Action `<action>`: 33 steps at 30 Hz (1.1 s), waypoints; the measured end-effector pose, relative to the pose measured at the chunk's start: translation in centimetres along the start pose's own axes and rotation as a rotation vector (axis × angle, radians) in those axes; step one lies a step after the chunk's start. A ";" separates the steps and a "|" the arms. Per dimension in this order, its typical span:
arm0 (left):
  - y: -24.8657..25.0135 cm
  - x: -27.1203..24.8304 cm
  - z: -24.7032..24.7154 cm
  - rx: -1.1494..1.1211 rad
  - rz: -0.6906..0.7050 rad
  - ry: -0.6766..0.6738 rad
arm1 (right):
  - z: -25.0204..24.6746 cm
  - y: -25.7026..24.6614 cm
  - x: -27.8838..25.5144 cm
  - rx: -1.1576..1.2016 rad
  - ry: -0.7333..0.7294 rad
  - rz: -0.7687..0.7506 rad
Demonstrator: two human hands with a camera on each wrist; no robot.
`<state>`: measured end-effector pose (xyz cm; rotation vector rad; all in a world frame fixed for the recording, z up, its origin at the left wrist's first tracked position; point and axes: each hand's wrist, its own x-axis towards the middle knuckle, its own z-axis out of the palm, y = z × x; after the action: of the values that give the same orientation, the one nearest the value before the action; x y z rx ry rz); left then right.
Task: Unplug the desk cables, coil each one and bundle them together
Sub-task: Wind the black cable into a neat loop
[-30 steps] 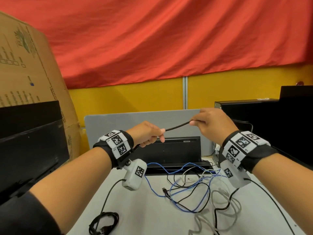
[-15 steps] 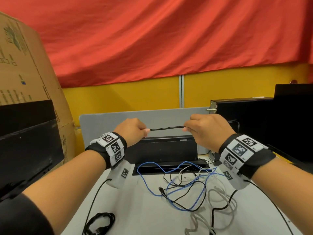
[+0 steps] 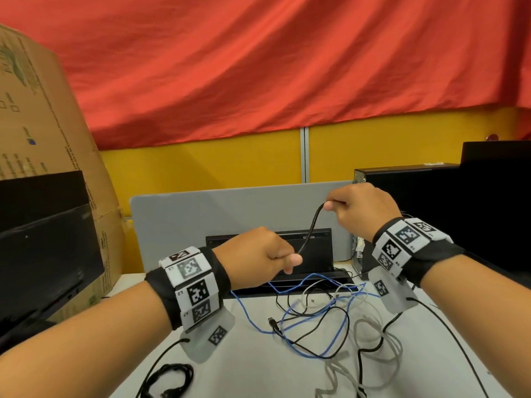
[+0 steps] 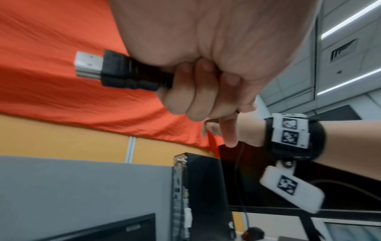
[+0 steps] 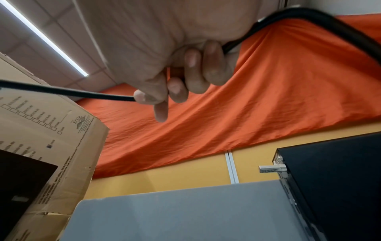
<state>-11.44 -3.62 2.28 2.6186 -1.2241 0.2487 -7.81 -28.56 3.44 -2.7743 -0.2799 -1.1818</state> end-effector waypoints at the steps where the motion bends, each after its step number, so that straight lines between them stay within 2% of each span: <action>1: 0.1 0.0 0.2 0.005 -0.004 -0.020 | 0.3 0.0 0.0 0.008 -0.007 0.000; 3: 0.1 0.0 0.4 -0.024 -0.017 -0.034 | 0.8 0.1 -0.2 0.029 -0.014 0.009; 5: -0.2 -0.2 0.6 -0.179 -0.037 -0.003 | 1.3 0.3 -0.4 0.061 -0.024 0.038; 8: -0.7 -0.2 0.5 -0.665 -0.082 0.088 | 1.9 0.5 -1.2 0.060 -0.075 0.059; 11: -0.9 0.5 -0.1 -1.205 -0.044 0.101 | 2.9 -0.3 -2.5 0.059 -0.169 0.026; 14: -0.6 1.5 -0.3 -1.447 -0.005 0.235 | 3.6 -2.1 -3.7 0.112 -0.282 -0.043; 18: -1.1 2.4 -0.6 -1.455 -0.028 0.499 | 3.3 -4.7 -4.9 0.149 -0.419 -0.141; 25: -3.2 2.7 0.4 -1.453 -0.162 0.717 | -0.2 -7.5 -5.4 0.284 -0.518 -0.237; 27: -3.9 2.7 0.4 -1.369 -0.212 0.712 | -1.3 -7.8 -5.3 0.335 -0.504 -0.252; 29: -3.8 2.5 0.6 -1.295 -0.243 0.642 | -2.3 -7.7 -4.7 0.397 -0.450 -0.237; 33: -2.6 2.1 1.3 -1.225 -0.212 0.369 | -3.5 -6.9 -2.6 0.474 -0.313 -0.188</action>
<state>-8.02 -3.86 1.18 1.5060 -0.6120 -0.0645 -13.45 -22.77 4.20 -2.5266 -0.7552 -0.5960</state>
